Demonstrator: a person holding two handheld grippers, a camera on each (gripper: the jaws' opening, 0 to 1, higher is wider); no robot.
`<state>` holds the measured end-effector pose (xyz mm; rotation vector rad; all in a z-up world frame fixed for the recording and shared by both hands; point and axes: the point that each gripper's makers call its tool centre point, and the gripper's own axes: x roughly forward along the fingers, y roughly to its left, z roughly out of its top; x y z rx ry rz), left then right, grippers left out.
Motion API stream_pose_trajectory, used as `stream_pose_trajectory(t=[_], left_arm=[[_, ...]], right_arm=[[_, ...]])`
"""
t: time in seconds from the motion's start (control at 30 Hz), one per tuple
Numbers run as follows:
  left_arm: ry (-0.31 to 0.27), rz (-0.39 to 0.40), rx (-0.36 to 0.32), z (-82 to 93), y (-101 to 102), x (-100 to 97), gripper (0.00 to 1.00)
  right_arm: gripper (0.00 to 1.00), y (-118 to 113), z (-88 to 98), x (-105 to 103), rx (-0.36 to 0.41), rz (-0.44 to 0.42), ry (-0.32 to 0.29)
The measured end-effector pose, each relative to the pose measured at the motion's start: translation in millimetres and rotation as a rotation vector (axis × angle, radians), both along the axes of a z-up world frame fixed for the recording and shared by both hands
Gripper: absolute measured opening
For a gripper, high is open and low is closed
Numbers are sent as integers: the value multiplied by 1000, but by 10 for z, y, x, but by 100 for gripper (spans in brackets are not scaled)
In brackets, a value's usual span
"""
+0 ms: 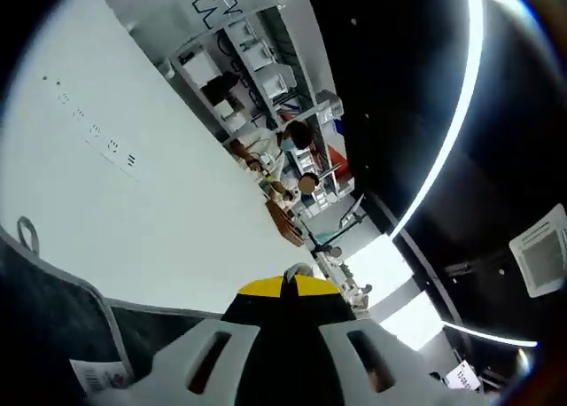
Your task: Open the folded towel by lifting each exposed corner and separating the folded layers until the towel lies flat within the target outline without major curled edges
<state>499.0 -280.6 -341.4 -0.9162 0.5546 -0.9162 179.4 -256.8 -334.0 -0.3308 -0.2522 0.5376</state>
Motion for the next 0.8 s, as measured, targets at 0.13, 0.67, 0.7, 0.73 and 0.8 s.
stream_pose_trajectory(t=[0.13, 0.67, 0.7, 0.73, 0.8], left_arm=[[-5, 1, -4, 12, -13, 8, 0], [-44, -21, -63, 36, -156, -55, 0], [-46, -20, -68, 38, -157, -52, 0], [-46, -22, -72, 43, -159, -54, 0], [-55, -31, -70, 39, -189, -67, 0]], right_arm=[[0, -49, -16, 0, -1, -21, 0], [0, -156, -225, -15, -93, -82, 15], [0, -175, -239, -11, -92, -85, 20], [0, -180, -244, -10, -92, -86, 22], [0, -194, -311, -19, -101, -81, 40]])
